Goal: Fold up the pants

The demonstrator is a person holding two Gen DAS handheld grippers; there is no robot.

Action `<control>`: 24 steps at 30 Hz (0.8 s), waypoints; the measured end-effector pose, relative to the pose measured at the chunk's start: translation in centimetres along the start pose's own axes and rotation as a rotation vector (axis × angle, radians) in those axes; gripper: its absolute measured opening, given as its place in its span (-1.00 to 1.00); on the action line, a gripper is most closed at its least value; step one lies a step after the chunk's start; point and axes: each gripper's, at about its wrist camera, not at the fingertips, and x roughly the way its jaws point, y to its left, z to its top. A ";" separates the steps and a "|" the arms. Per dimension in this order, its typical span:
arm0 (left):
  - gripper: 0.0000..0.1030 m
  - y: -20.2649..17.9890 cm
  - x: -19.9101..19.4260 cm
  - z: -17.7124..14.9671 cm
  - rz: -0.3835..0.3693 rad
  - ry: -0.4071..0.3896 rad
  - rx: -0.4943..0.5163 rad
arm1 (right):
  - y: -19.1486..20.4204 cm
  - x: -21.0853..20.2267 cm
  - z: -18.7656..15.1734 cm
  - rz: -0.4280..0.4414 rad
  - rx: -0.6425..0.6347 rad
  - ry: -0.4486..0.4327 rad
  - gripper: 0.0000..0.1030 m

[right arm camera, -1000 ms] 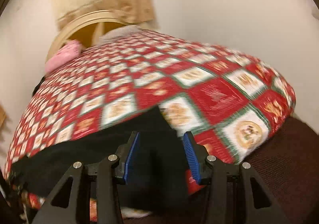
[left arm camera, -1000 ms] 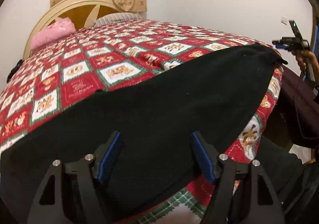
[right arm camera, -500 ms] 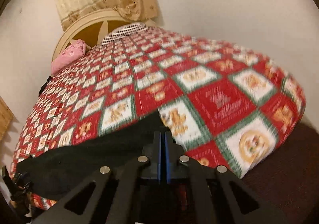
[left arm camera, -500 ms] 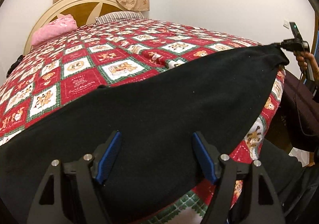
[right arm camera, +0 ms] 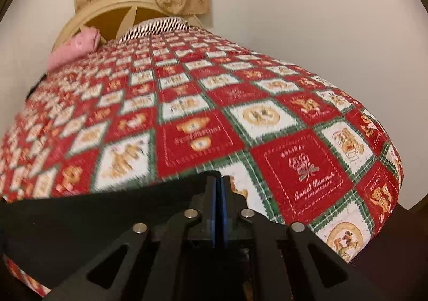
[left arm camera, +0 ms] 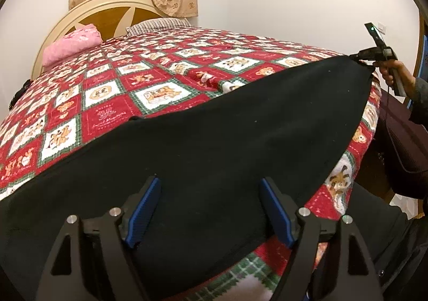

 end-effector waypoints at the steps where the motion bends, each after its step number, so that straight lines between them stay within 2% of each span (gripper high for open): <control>1: 0.53 -0.3 -0.4 0.1 -0.007 -0.010 0.007 | -0.3 -0.4 -0.4 -0.009 0.013 -0.011 -0.43; 3: 0.53 -1.4 -1.4 0.5 -0.032 -0.043 0.036 | -1.3 -2.1 -1.1 0.038 0.073 -0.027 -0.27; 5: 0.53 -2.7 -2.0 0.9 -0.042 -0.060 0.081 | -1.9 -4.2 -1.8 0.064 0.113 -0.055 -0.27; 7: 0.53 -4.1 -2.0 1.4 -0.062 -0.069 0.123 | -2.3 -6.8 -2.7 0.054 0.140 -0.087 -0.27; 11: 0.49 -6.9 -0.5 2.4 -0.086 -0.047 0.199 | -1.9 -10.1 -4.9 0.133 0.193 -0.082 -0.27; 13: 0.36 -7.9 0.1 2.8 -0.104 -0.042 0.222 | -1.1 -10.3 -5.8 0.173 0.189 -0.053 -0.27; 19: 0.25 -10.5 1.3 3.3 -0.145 -0.020 0.260 | 0.6 -8.6 -8.3 0.211 0.187 0.019 -0.27; 22: 0.23 -11.8 1.9 3.1 -0.114 -0.002 0.314 | 0.5 -7.8 -8.8 0.230 0.216 0.025 -0.27; 24: 0.11 -12.1 2.6 3.0 -0.093 0.015 0.337 | 0.5 -7.6 -8.9 0.244 0.230 0.024 -0.27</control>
